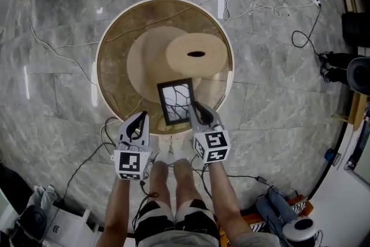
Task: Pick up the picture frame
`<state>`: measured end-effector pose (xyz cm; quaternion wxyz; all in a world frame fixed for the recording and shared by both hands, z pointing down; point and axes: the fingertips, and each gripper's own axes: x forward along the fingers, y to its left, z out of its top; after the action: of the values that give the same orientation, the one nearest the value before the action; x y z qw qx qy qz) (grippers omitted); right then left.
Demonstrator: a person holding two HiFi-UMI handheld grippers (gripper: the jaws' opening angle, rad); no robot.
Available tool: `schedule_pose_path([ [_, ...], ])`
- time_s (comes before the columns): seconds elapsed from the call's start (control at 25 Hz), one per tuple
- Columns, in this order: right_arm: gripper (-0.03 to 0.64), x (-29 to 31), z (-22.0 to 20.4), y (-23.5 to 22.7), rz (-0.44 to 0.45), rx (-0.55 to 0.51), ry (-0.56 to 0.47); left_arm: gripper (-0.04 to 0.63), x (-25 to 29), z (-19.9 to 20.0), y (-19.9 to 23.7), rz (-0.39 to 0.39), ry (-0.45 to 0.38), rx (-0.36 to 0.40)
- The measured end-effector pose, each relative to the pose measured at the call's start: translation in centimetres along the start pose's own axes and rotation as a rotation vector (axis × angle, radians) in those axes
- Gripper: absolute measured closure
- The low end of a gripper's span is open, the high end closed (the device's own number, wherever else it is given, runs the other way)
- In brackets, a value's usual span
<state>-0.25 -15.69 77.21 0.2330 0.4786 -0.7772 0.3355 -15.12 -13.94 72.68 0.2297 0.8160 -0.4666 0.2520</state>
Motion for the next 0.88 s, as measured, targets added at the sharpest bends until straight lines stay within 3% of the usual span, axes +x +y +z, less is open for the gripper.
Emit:
schedule_pose_path([
  [0.36, 0.552, -8.3, 9.5, 2.9, -0.011, -0.036, -0.162, 0.575, -6.2, 7.9, -1.6, 0.024, -0.083, 0.059],
  [0.88, 0.554, -23.8, 27.1, 6.6, -0.055, -0.106, -0.46, 0.575, -16.0, 25.6, -3.5, 0.061, -0.264, 0.161],
])
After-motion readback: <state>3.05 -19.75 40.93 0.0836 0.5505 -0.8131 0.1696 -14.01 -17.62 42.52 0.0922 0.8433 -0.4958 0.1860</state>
